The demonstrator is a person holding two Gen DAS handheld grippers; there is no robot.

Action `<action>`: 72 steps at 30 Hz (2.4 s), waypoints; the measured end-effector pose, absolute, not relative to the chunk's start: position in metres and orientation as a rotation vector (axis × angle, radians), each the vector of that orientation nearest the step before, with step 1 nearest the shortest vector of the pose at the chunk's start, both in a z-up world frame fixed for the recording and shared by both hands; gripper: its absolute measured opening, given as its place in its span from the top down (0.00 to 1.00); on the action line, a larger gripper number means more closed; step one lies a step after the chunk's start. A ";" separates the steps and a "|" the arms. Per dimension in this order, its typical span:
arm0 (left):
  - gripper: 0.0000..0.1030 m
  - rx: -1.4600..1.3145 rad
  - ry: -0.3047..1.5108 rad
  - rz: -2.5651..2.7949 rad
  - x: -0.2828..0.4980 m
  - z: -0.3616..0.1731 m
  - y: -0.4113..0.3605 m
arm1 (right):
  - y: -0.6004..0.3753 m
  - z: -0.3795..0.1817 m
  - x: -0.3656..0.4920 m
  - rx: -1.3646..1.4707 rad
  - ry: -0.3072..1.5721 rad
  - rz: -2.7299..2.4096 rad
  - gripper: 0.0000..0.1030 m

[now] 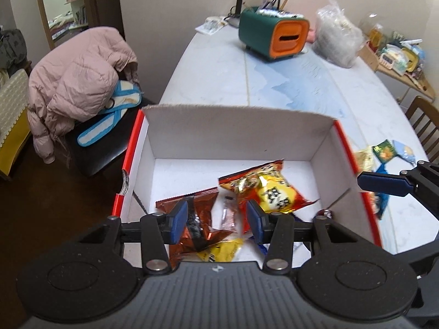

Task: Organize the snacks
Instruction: 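Open both tools to drop the chip bag and Oreo pack into the box, then withdraw both tools from the box toward the remaining snacks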

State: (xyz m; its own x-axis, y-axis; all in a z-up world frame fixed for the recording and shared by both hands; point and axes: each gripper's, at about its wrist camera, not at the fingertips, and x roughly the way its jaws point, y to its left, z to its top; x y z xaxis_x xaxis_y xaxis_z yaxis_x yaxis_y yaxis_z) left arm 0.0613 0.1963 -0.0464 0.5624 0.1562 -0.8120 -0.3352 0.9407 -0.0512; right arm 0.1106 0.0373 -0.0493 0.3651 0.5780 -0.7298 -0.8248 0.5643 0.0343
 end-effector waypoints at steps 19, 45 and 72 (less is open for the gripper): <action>0.39 -0.186 0.807 0.159 0.042 -0.006 0.117 | -0.066 -0.012 0.102 -0.203 0.696 0.895 0.09; 0.29 -0.200 0.877 0.026 0.124 -0.046 -0.020 | -0.236 -0.032 0.179 -0.164 0.725 0.744 0.00; 0.29 -0.123 1.124 0.100 0.246 -0.124 -0.067 | -0.288 -0.131 0.378 -0.418 0.826 0.801 0.01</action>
